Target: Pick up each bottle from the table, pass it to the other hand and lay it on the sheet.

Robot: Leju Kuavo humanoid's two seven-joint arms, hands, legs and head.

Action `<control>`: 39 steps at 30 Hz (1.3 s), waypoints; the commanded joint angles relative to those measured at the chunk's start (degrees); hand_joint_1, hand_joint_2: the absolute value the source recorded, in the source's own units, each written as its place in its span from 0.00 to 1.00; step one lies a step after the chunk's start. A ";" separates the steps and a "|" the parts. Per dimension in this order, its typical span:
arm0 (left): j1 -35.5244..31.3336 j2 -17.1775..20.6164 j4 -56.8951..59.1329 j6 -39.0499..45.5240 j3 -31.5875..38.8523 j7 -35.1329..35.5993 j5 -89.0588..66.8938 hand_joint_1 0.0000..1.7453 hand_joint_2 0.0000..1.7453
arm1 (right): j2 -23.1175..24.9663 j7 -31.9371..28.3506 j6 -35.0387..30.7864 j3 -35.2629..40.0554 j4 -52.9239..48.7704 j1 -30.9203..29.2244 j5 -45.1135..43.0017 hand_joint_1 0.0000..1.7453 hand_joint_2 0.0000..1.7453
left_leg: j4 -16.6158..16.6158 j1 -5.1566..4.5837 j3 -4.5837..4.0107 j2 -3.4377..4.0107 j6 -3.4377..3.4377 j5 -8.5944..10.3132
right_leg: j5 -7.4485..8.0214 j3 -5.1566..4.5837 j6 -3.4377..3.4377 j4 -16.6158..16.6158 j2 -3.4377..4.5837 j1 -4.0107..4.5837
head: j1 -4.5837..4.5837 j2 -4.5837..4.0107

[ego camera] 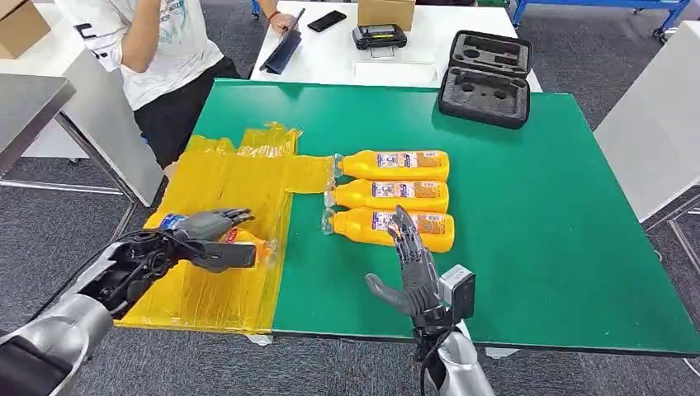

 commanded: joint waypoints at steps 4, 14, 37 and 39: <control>0.96 1.21 -1.27 -0.60 -0.04 0.37 -0.03 0.00 1.00 | -0.99 0.56 0.16 0.69 1.22 -1.29 0.01 0.00 1.00 | -0.05 0.00 0.15 0.06 -0.03 -0.06 | -0.04 0.14 -0.04 -0.05 0.08 0.00 | 0.02 0.00; 1.51 1.28 -2.18 -0.81 -0.12 0.55 -0.07 0.00 1.00 | -0.90 1.15 0.19 0.49 0.80 -1.01 0.11 0.00 1.00 | -0.05 0.00 0.13 0.06 -0.04 -0.07 | -0.04 0.12 -0.04 -0.04 0.08 0.01 | 0.00 0.00; -1.97 3.27 -2.41 -5.03 -5.88 -2.96 -0.18 0.00 0.00 | -1.25 0.79 0.02 0.53 2.25 -1.49 -0.67 0.00 1.00 | -0.02 0.03 0.15 0.01 -0.05 -0.10 | -0.08 0.15 -0.05 -0.04 0.03 0.04 | 0.00 0.00; -1.91 3.15 -2.47 -5.01 -5.93 -2.96 -0.18 0.00 0.00 | -1.24 0.79 0.01 0.53 2.23 -1.53 -0.67 0.00 1.00 | -0.02 0.02 0.06 -0.02 -0.03 -0.05 | -0.04 0.04 -0.04 -0.04 0.00 0.02 | 0.00 0.00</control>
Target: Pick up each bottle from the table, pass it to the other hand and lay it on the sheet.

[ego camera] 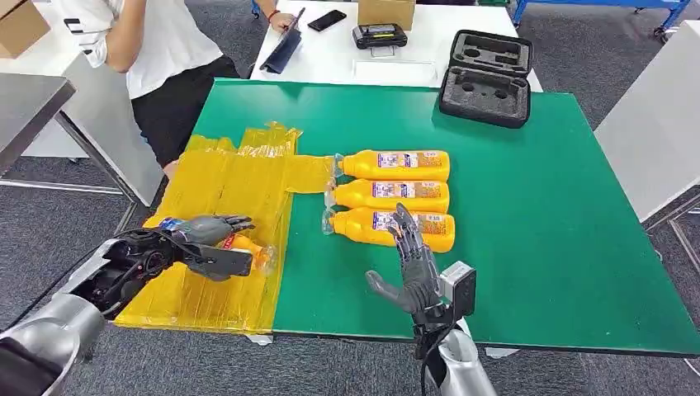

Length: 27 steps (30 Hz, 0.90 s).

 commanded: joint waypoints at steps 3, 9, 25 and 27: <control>-1.17 1.44 -0.09 -0.67 -3.96 0.00 -0.04 0.00 0.00 | -1.22 -0.21 -0.32 0.69 2.31 -1.10 -0.08 0.00 1.00 | -0.04 0.06 0.25 -0.01 -0.06 -0.10 | -0.09 0.26 -0.07 -0.05 -0.01 0.06 | -0.02 0.00; 2.50 3.72 -4.45 0.02 -3.22 0.80 0.71 0.00 0.00 | -1.39 -0.30 -0.24 1.17 2.48 -0.78 0.04 0.00 1.00 | -0.07 0.01 0.21 0.12 -0.04 -0.09 | -0.05 0.18 -0.04 -0.07 0.12 0.01 | -0.02 0.00; 5.06 8.79 -12.79 -5.23 -0.93 -2.34 5.26 0.00 0.00 | -1.26 -0.22 -0.12 1.78 4.77 -2.60 0.09 0.00 1.00 | -0.02 0.04 0.11 0.17 -0.06 -0.10 | -0.04 0.09 -0.06 -0.03 0.17 0.04 | -0.02 0.00; 4.22 10.21 -14.87 -7.53 -0.55 -4.11 8.23 0.00 0.00 | -1.39 -0.21 -0.40 1.80 5.63 -2.95 -0.29 0.00 1.00 | -0.01 0.06 0.15 0.17 -0.07 -0.12 | -0.05 0.13 -0.07 -0.02 0.17 0.06 | -0.02 0.00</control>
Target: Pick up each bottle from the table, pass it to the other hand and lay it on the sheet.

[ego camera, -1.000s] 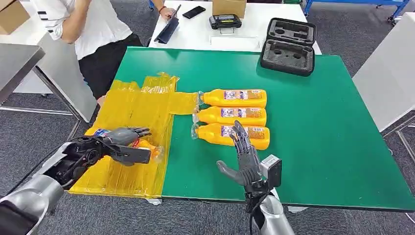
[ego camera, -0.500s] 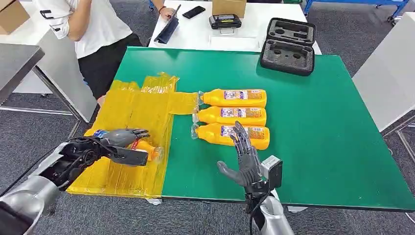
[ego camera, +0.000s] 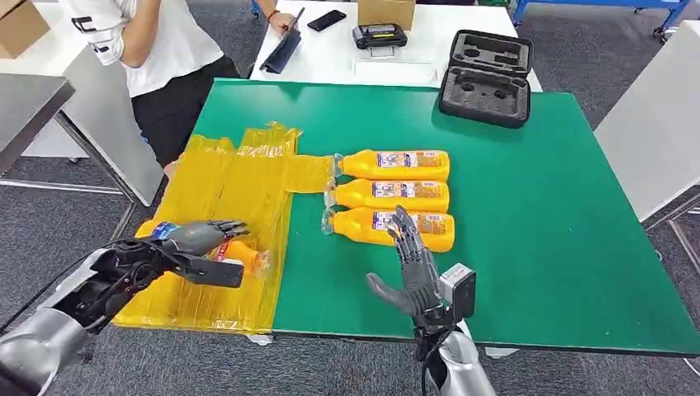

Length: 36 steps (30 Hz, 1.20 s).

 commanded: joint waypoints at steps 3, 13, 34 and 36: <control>-0.65 5.09 -7.98 -6.46 1.85 -6.89 9.96 0.00 0.00 | -1.28 0.00 -0.63 1.08 4.75 -2.32 -0.43 0.00 1.00 | 0.02 0.06 0.12 0.08 -0.04 -0.09 | -0.04 0.11 -0.05 -0.02 0.10 0.06 | 0.00 0.00; 4.81 -13.04 -9.29 25.81 11.68 -14.65 5.82 0.00 1.00 | -0.07 1.12 0.49 -1.09 1.78 0.09 1.82 0.00 1.00 | -0.08 -0.04 0.08 -0.32 0.02 0.01 | -0.09 0.14 0.01 -0.13 -0.33 -0.07 | 0.02 0.00; 24.19 -30.01 -19.54 38.51 22.51 -20.55 34.87 0.00 1.00 | -2.33 4.15 -5.62 -0.18 3.28 -2.36 9.25 0.00 1.00 | -0.05 -0.11 0.08 0.03 0.16 -0.21 | -0.14 0.10 0.17 -0.15 0.07 -0.10 | 0.00 0.00; 28.51 -30.11 -23.76 39.54 21.55 -20.55 42.40 0.00 1.00 | -3.73 5.54 -6.98 -0.21 5.86 -4.25 12.58 0.00 1.00 | -0.03 -0.09 0.35 0.05 0.16 -0.37 | -0.26 0.40 0.16 -0.20 0.09 -0.07 | 0.00 0.00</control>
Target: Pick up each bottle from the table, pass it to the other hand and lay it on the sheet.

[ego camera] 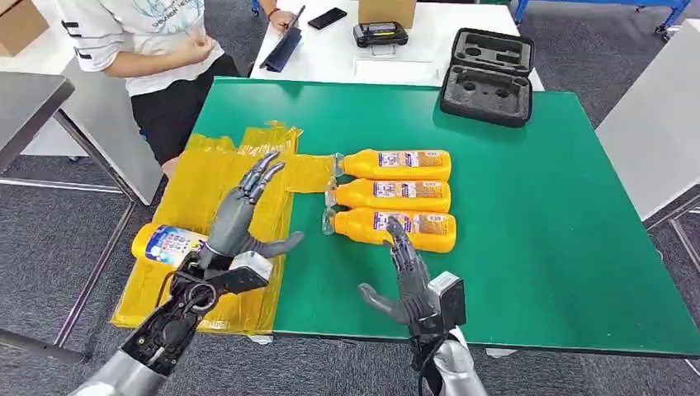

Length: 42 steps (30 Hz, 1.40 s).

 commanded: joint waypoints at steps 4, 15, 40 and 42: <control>15.32 -7.59 -9.63 0.25 4.71 -0.72 23.43 0.00 1.00 | -5.07 4.59 -5.28 -0.29 8.59 -8.31 9.12 0.00 1.00 | -0.05 -0.04 0.24 0.15 0.08 -0.22 | -0.08 0.22 0.01 -0.09 0.15 -0.05 | 0.00 0.00; 17.49 -10.48 -12.88 1.10 7.89 -0.72 25.93 0.00 1.00 | -10.39 8.53 -9.79 -0.95 17.66 -18.61 17.91 0.00 1.00 | 0.03 -0.05 0.41 0.16 0.07 -0.32 | -0.26 0.43 0.14 -0.04 0.18 -0.02 | 0.00 0.00; 16.31 -10.65 -8.84 2.89 5.86 -0.72 25.92 0.00 1.00 | -11.99 18.08 -9.73 7.58 32.46 -30.26 33.67 0.00 1.00 | 0.00 -0.09 0.16 -0.01 0.10 -0.17 | -0.18 0.21 0.19 -0.01 -0.02 -0.10 | 0.00 0.00; 16.14 -10.55 -8.64 2.94 5.83 -0.72 25.87 0.00 1.00 | -12.12 18.43 -9.81 7.87 32.97 -30.56 34.09 0.00 1.00 | 0.00 -0.08 0.24 0.01 0.09 -0.20 | -0.21 0.29 0.17 -0.01 0.01 -0.10 | 0.00 0.00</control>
